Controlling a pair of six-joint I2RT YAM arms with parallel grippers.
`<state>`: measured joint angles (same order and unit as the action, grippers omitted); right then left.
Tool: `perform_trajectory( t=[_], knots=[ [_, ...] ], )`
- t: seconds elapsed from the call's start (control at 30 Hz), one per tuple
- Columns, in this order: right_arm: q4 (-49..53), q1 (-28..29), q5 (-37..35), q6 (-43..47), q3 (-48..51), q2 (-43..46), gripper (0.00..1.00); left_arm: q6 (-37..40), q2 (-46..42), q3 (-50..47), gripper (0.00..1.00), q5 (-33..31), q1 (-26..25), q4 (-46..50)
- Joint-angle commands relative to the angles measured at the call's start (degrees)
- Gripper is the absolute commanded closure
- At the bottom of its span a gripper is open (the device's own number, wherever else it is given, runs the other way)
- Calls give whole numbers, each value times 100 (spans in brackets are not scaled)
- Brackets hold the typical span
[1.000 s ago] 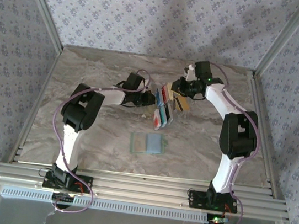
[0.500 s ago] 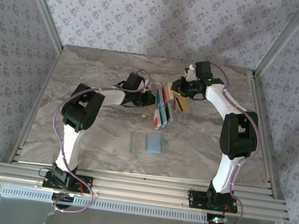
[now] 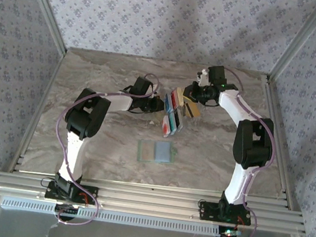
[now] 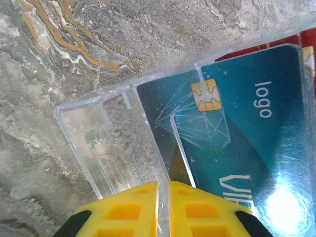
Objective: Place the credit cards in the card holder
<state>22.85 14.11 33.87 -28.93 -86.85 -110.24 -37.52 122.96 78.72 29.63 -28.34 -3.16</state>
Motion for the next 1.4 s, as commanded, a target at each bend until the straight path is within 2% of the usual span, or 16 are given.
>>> perform_trajectory(
  t=[0.0,0.13,0.2,0.37,0.57,1.03,1.37],
  knots=[
    [121,-5,-67,31,1,204,95,96,140,120,87,103,-25,71],
    [277,16,-334,96,-80,187,100,95,136,126,87,109,-24,79],
    [477,59,-668,205,-154,178,100,95,139,137,87,105,-23,90],
    [580,83,-786,256,-227,151,100,97,141,136,87,109,-35,92],
    [593,171,-804,283,-219,315,100,100,150,161,86,112,-32,114],
    [581,237,-355,257,-297,282,100,87,145,192,86,171,-32,132],
    [768,343,-1182,296,-333,378,100,87,140,212,86,192,-35,140]
  ],
)
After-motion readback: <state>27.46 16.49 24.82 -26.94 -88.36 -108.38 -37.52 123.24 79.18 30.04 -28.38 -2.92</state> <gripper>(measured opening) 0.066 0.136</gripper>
